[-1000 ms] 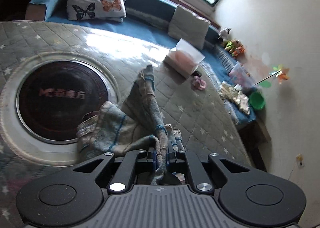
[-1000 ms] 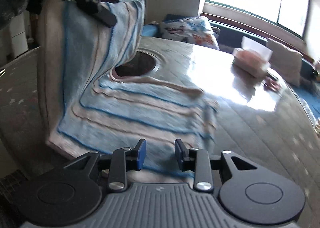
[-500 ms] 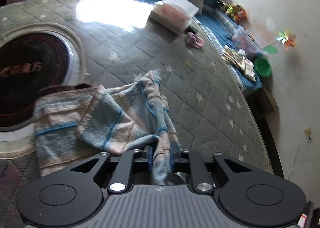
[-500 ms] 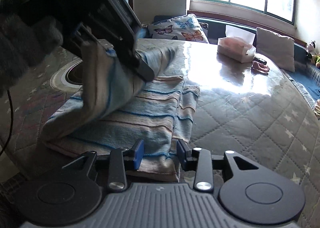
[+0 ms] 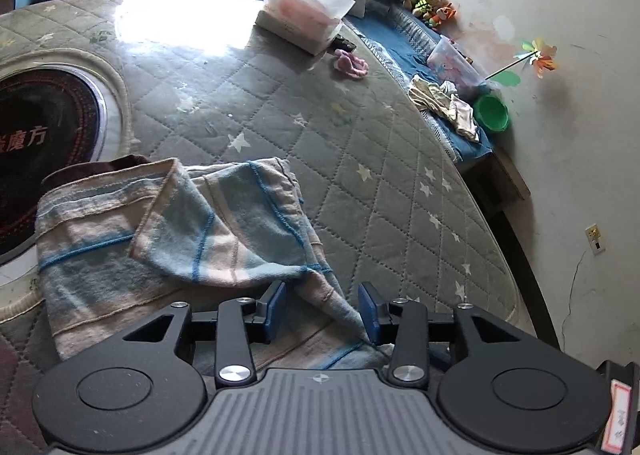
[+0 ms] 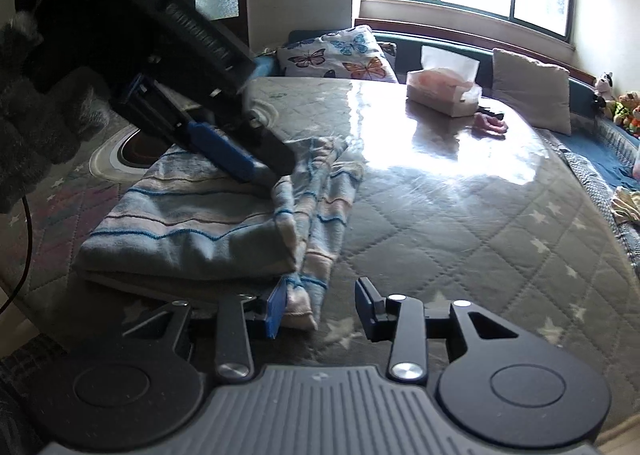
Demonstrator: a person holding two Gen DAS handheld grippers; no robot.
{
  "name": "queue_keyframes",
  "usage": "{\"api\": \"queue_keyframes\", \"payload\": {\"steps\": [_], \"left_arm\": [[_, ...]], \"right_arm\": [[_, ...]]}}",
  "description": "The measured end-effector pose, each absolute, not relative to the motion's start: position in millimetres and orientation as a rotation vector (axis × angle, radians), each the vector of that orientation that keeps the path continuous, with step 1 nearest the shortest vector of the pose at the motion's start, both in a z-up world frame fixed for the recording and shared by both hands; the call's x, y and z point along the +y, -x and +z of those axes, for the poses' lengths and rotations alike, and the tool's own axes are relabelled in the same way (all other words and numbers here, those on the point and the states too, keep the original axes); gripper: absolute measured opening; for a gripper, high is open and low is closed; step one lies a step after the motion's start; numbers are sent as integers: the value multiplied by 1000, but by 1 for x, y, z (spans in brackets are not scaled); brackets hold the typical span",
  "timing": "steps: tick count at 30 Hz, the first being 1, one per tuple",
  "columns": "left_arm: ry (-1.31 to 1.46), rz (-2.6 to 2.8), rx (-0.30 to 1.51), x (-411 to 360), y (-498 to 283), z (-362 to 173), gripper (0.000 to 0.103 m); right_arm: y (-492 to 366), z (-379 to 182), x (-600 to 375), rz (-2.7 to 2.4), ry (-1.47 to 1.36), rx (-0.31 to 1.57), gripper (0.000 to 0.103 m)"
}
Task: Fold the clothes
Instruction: 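Release the shirt with the left gripper and flatten the fold with both grippers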
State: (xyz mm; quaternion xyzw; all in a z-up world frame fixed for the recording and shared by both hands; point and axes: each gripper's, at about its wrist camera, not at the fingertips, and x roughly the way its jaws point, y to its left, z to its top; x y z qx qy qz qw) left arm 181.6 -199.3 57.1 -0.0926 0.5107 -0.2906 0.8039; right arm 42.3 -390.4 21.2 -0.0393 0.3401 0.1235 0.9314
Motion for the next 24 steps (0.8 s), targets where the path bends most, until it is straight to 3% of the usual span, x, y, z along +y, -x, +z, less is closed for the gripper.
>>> {"api": "queue_keyframes", "payload": {"steps": [9,11,24], "left_arm": [[128,-597,1075,-175,-177,59,48],[103,-564,1076,-173,-180,54,48],[98,-545,1063,-175,-215,47,48]], "right_arm": [[-32,55,-398,231,59,566,41],[-37,52,-393,249,56,564,49],[-61,17,-383,276,19,651,60]]}}
